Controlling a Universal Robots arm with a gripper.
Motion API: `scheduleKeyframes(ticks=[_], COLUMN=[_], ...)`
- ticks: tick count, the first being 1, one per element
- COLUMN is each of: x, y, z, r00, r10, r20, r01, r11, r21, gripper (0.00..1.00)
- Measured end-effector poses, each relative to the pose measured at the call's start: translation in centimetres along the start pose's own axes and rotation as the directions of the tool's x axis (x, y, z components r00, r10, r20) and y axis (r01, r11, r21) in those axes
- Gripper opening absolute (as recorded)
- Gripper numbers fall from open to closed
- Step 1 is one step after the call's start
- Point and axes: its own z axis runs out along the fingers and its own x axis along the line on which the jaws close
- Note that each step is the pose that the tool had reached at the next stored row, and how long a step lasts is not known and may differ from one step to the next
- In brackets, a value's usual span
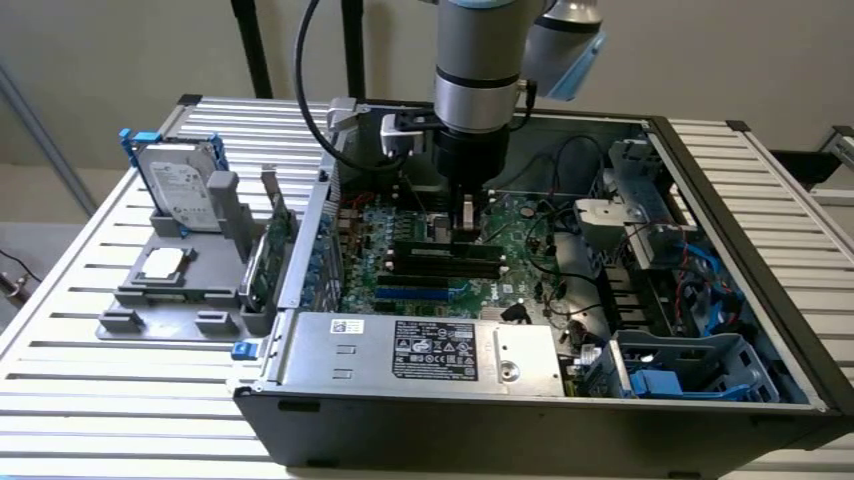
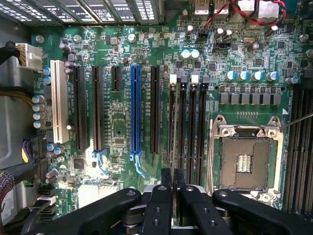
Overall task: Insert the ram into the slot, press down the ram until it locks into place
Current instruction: 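Insert the ram into the slot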
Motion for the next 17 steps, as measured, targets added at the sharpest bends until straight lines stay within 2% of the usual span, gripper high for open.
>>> scheduleKeyframes(ticks=[10, 17], x=[-0.37, -0.40], y=[0.03, 0.04], z=[0.71, 0.85], r00=[0.9999, 0.9999], r10=[-0.012, -0.012], r20=[-0.0113, -0.0117], r01=[0.012, 0.012], r11=[0.9999, 0.9999], r21=[0.0015, 0.0017], gripper=[0.13, 0.13])
